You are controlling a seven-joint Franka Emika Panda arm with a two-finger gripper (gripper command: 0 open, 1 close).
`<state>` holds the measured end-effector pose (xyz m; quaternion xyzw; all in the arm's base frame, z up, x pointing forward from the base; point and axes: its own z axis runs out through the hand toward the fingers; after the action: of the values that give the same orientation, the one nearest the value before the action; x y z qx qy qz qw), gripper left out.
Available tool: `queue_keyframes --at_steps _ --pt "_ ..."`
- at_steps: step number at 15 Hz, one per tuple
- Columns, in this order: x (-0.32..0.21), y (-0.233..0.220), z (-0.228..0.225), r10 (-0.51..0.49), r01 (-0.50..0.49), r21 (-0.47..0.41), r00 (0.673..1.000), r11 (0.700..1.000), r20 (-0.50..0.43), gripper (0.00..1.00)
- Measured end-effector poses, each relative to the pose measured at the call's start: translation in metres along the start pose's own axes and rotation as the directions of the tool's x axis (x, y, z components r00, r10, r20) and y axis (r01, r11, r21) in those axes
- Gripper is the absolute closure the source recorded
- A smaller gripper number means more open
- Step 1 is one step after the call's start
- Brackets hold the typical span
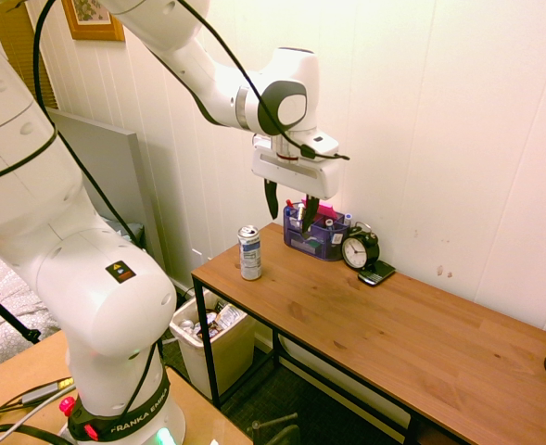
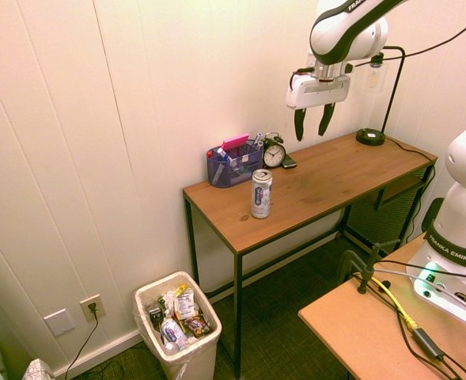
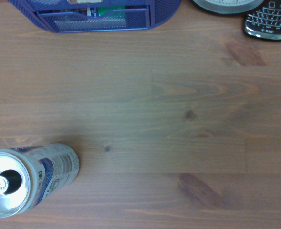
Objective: Throw the can in the trash bin
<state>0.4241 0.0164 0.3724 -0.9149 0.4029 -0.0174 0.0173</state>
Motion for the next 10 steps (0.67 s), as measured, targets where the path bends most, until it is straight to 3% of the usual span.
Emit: queue_keyframes --at_steps 4,10 --pt "-0.018 -0.013 0.003 -0.034 0.034 0.000 0.999 0.999 0.015 0.00" --pt "-0.114 -0.044 0.055 -0.115 0.121 -0.100 0.991 0.988 0.067 0.00"
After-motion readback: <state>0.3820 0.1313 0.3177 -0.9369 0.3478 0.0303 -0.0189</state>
